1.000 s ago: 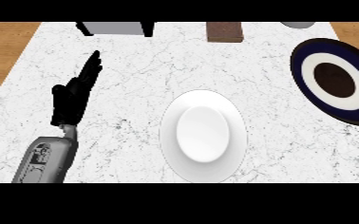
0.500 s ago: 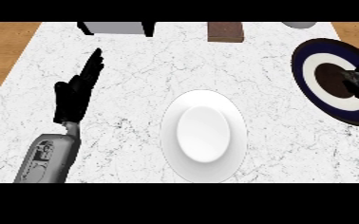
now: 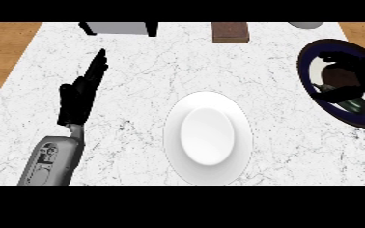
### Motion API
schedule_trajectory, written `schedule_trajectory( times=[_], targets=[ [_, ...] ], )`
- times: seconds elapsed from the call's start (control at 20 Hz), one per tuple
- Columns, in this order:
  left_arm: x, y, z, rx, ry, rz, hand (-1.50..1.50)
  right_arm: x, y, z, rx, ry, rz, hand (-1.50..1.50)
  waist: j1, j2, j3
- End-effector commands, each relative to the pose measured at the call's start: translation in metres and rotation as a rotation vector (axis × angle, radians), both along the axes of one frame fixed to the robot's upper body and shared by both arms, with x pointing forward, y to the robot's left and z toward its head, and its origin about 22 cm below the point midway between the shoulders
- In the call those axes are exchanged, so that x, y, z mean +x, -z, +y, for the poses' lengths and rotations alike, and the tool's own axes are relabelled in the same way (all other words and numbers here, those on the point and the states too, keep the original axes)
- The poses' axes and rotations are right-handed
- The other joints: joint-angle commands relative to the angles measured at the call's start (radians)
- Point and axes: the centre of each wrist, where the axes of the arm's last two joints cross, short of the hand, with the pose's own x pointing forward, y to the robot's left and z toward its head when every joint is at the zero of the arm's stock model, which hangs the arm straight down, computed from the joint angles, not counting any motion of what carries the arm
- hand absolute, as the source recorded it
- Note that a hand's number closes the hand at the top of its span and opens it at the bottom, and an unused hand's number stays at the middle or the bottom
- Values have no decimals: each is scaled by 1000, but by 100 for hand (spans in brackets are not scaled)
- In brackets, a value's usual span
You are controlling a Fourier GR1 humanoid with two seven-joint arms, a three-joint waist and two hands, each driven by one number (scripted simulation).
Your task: Pick the eggplant from the plate and place it in the plate
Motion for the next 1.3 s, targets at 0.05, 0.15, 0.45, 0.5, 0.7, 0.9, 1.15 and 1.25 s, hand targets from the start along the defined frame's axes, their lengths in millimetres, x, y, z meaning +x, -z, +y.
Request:
schedule_trajectory(
  times=[0.05,0.15,0.45,0.5,0.7,0.9,1.15,1.25],
  targets=[
    [-1,1,5,4,16,-9,0,1,1,0,213,5,-87,-150,3,3,1],
    [-3,1,31,-5,-13,-11,0,-5,-9,-16,313,19,-146,-150,-16,-4,-1],
    [-8,5,18,-5,-23,13,0,-38,-19,-66,496,264,-234,-150,-23,-6,0],
    [-7,-3,14,2,-22,-16,0,-45,-23,-76,505,289,-242,-150,-19,-5,0],
    [-2,-2,6,6,-4,-1,0,-87,-37,-120,511,375,-279,-150,-13,4,3],
    [1,-6,10,1,-12,-4,0,-120,-33,-142,538,403,-278,-150,-9,6,4],
    [-1,6,19,-4,-6,9,0,-157,-41,-167,539,370,-270,-150,-13,9,6],
    [4,-6,15,4,-17,-18,0,-176,-33,-172,524,358,-262,-150,-16,9,8]
  ],
)
